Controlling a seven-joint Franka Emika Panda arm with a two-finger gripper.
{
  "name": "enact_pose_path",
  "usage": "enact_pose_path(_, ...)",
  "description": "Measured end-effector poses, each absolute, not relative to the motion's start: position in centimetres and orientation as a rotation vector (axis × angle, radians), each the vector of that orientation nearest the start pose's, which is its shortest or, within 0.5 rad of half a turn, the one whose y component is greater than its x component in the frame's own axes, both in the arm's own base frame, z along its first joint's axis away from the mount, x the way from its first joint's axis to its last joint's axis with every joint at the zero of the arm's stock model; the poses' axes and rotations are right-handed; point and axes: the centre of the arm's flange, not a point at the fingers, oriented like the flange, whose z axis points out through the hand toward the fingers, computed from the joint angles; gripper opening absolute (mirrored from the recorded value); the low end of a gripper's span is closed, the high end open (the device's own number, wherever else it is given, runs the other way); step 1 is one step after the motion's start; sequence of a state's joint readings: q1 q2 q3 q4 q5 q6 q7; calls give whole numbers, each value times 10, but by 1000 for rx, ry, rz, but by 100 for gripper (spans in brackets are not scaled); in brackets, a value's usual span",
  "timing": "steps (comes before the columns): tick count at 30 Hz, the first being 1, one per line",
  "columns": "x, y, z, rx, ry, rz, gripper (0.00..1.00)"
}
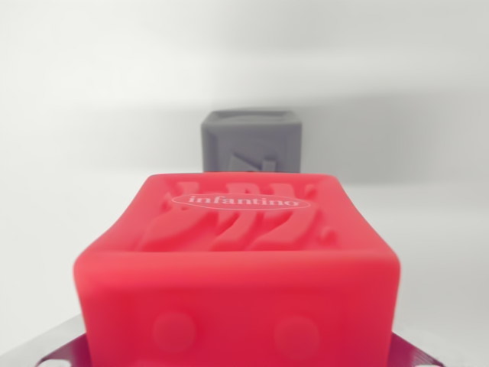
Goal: Destack cube
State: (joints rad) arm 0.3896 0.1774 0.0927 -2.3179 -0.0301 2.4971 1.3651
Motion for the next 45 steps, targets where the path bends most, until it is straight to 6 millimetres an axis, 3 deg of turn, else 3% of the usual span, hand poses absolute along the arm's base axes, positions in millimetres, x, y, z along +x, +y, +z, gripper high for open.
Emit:
enact_pose_path(15,463,242,311,-2858,1297,-11,0)
enact_pose_path(45,463,188,299,-2925,1163,2,0)
